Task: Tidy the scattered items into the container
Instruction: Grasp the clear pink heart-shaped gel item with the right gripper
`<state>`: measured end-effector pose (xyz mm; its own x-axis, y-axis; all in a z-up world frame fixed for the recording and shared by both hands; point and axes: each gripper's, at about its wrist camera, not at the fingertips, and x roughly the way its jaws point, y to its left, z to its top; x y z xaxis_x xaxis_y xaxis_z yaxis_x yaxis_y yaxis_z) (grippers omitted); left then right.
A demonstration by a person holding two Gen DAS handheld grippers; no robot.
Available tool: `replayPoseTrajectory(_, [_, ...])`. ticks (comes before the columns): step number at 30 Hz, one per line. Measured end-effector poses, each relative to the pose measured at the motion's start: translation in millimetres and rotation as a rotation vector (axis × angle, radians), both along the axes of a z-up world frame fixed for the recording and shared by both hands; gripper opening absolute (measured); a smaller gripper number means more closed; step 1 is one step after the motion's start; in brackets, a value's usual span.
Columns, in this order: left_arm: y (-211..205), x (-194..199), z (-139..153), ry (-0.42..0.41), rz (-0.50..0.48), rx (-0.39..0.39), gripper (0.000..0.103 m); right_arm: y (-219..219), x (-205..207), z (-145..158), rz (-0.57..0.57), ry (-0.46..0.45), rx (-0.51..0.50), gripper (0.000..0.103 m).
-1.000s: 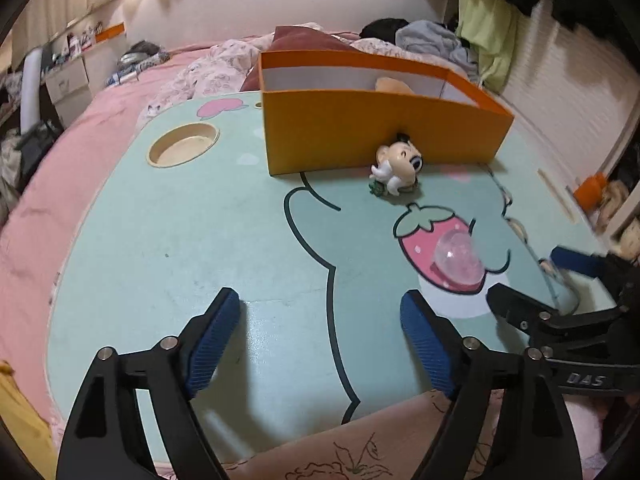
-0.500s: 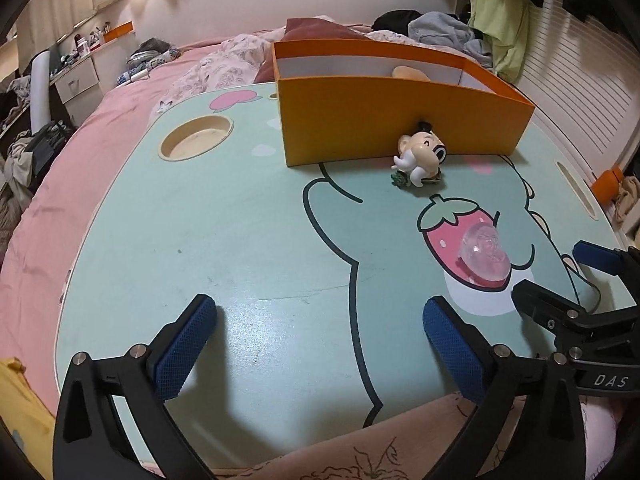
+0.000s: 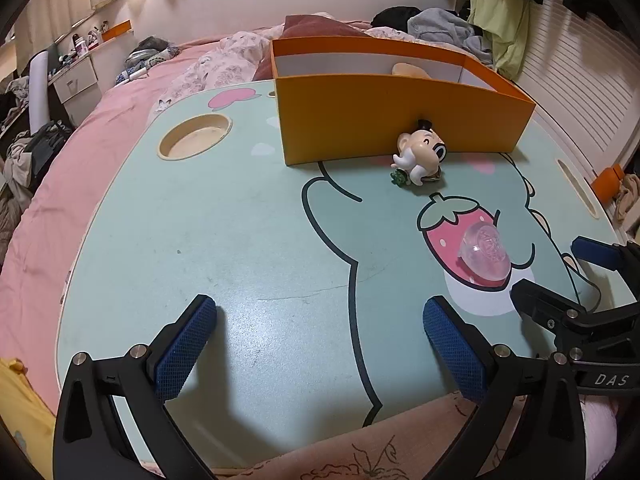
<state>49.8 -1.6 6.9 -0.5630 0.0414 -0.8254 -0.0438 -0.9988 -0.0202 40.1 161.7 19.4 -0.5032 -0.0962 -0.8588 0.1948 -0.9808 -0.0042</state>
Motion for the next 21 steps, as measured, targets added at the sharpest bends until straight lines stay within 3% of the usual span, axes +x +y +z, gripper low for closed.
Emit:
replayPoseTrajectory(4, [-1,1,0,0.003,0.003,0.001,0.103,0,8,13,0.013,0.07,-0.048,0.1])
replayPoseTrajectory(8, [-12,6,3,0.028,0.066,0.015,0.102,-7,14,36,0.065,0.172,-0.1,0.1])
replayPoseTrajectory(11, [-34,17,16,0.103,0.15,0.054,0.1,-19,2,37,0.1,0.128,-0.12,0.097])
replayPoseTrajectory(13, [-50,25,23,0.137,0.207,0.078,0.1,-28,-6,32,0.111,0.084,-0.126,0.086])
replayPoseTrajectory(18, [-78,30,23,0.137,0.268,0.166,0.1,-50,-16,16,0.153,0.01,-0.067,0.08])
replayPoseTrajectory(20, [-78,29,21,0.134,0.262,0.168,0.1,-57,-15,11,0.169,0.004,-0.027,0.073])
replayPoseTrajectory(21, [-76,29,21,0.134,0.257,0.162,0.1,-59,-14,8,0.174,0.0,-0.009,0.061])
